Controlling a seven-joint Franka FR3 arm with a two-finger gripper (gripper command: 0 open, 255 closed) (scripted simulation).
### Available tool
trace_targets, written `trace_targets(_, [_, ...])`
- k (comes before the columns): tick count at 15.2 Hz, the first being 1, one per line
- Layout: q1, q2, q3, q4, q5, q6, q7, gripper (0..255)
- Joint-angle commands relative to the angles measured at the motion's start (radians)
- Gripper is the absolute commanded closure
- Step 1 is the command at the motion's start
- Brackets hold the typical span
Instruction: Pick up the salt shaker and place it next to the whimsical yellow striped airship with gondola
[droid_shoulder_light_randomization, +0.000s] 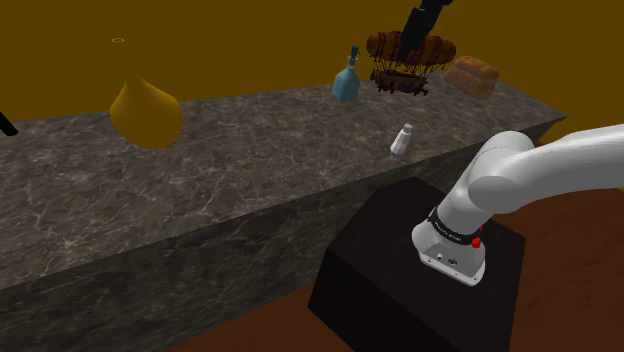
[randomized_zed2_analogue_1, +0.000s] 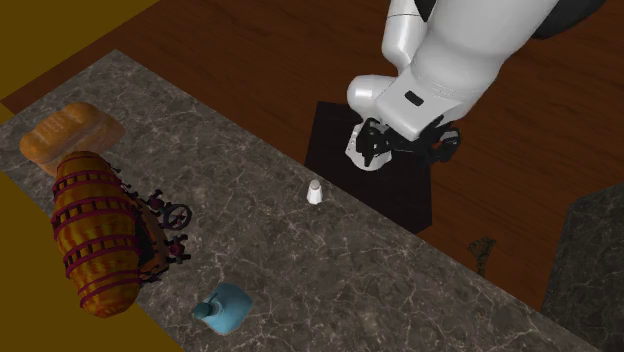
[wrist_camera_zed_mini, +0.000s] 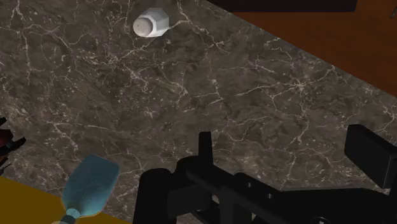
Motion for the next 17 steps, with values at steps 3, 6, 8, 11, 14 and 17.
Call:
trace_targets(3, [-0.009,-0.008,-0.034,-0.054,-0.014,0.028,-0.028,0])
trace_targets(6, [-0.025,-0.013,-0.086,-0.128,-0.037,0.071,-0.071,0])
trace_targets(8, [-0.037,-0.012,-0.121,-0.174,-0.055,0.101,-0.1,0])
trace_targets(11, [-0.057,-0.001,-0.176,-0.237,-0.084,0.148,-0.144,0])
trace_targets(14, [-0.079,0.021,-0.233,-0.292,-0.116,0.198,-0.188,0])
trace_targets(17, [-0.101,0.056,-0.292,-0.339,-0.15,0.253,-0.232,0])
